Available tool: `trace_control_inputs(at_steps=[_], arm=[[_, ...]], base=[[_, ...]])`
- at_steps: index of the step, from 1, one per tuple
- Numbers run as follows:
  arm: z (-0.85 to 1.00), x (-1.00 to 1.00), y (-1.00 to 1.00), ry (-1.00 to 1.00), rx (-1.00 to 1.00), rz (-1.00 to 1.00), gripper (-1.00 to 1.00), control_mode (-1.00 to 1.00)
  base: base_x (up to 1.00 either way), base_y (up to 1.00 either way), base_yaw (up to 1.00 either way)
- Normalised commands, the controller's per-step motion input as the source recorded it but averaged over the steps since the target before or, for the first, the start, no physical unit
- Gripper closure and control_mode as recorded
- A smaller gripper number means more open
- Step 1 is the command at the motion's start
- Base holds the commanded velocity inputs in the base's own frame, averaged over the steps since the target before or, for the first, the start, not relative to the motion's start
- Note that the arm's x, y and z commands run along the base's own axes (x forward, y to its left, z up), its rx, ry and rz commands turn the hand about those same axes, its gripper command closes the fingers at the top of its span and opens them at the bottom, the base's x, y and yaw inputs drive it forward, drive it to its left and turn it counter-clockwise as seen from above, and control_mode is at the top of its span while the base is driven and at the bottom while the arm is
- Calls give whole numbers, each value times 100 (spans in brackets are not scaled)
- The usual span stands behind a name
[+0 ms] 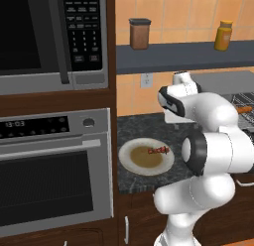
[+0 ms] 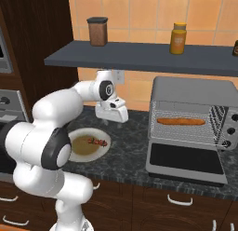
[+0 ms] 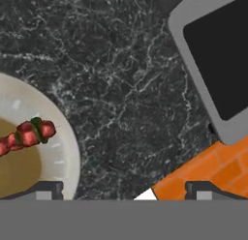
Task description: Pick up the kebab skewer and baguette bread, and place them inside the toaster oven. Close the toaster oven door and start by setting the timer.
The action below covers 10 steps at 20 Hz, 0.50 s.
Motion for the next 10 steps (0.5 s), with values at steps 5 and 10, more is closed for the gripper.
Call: trace_control_inputs(at_steps=[5, 10], arm=[[-48, -1, 38, 0, 3, -4, -100, -100], [-18, 9, 25, 0, 0, 40, -100, -100]], base=[[0, 0, 0], [0, 0, 0]])
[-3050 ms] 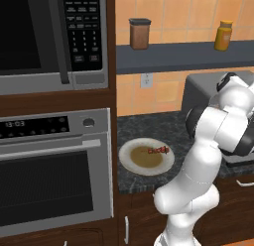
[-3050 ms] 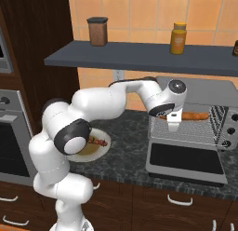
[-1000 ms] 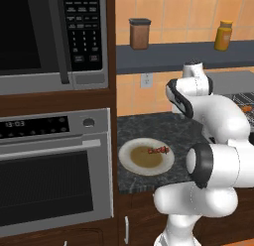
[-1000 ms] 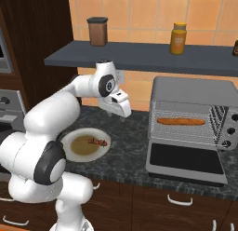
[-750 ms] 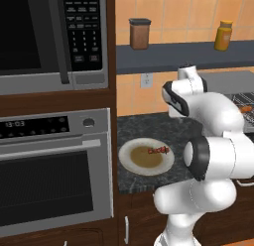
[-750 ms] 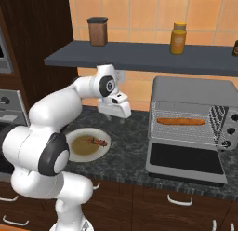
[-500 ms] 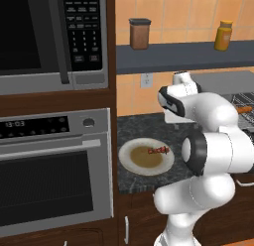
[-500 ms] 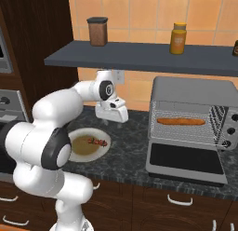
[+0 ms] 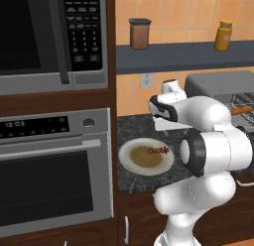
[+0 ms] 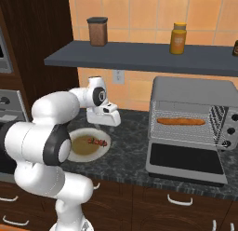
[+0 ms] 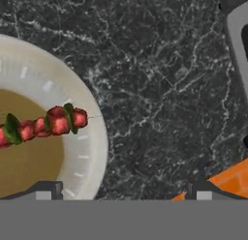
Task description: Pick up the kebab skewer and baguette bread, and place them inside the toaster oven. Close the toaster oven door and start by setting the timer.
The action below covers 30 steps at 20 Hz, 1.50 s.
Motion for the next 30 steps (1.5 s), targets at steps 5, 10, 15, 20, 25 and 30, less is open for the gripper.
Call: trace_control_inputs(at_steps=[5, 10, 15, 20, 25, 30], arm=[[-27, 4, 21, 10, 0, 71, -100, -100], [-24, 19, 36, 20, 2, 61, -100, -100], [-22, 18, 4, 25, 10, 35, -100, -100], [-19, 24, 0, 24, 6, 7, -100, -100], [-44, 38, 10, 4, 0, 8, -100, -100], [-45, 0, 0, 0, 2, 20, -100, -100]], base=[[0, 0, 0], [0, 0, 0], [0, 0, 0], [0, 0, 0], [0, 0, 0], [0, 0, 0]])
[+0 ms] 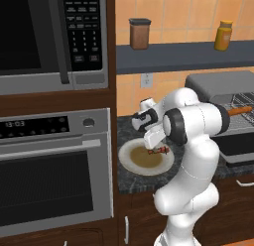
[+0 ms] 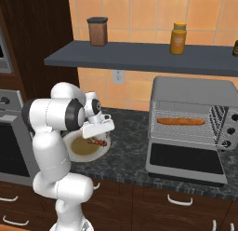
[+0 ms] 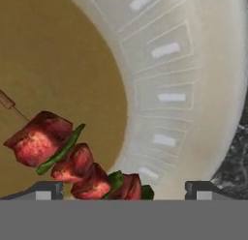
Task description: Pick up the kebab skewer and baguette bread, and place them inside the toaster oven. Close the toaster oven door and start by setting the timer.
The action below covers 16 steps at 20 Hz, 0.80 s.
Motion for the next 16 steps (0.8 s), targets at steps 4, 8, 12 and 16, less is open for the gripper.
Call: trace_control_inputs(at_steps=[4, 8, 12, 16], arm=[[-25, -1, -2, -3, 8, 13, -100, -100], [-20, -6, -1, -1, 10, 9, -100, -100], [-2, -15, 0, -1, 5, 2, -100, -100], [0, -18, 13, 0, 0, 1, -100, -100]], base=[[0, 0, 0], [0, 0, 0], [0, 0, 0], [0, 0, 0]])
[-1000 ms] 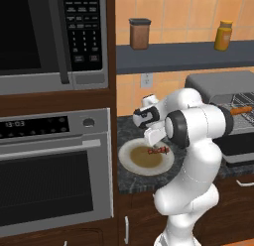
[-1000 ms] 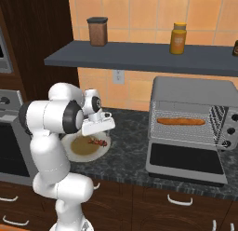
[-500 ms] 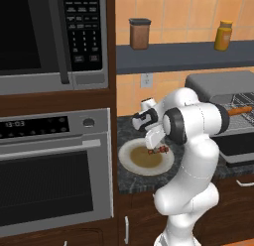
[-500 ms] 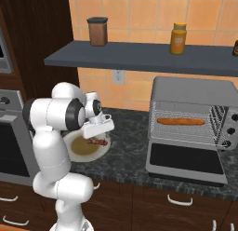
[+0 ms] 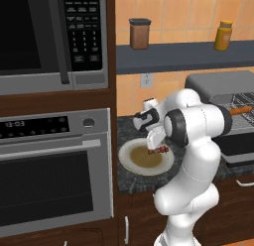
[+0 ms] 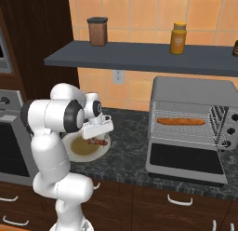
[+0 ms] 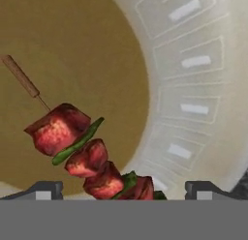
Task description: Pick up the kebab skewer and baguette bread, and place them inside the toaster oven. Close the toaster oven door and start by setting the timer.
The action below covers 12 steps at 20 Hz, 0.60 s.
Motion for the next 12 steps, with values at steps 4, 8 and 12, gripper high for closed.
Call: trace_control_inputs(at_steps=[4, 8, 12], arm=[[0, -10, 18, -4, 0, 8, -100, -100], [-5, 6, -5, 0, 0, 10, -100, -100], [-20, 0, -6, -2, 0, 11, -100, -100]], base=[[0, 0, 0], [0, 0, 0], [0, 0, 0]])
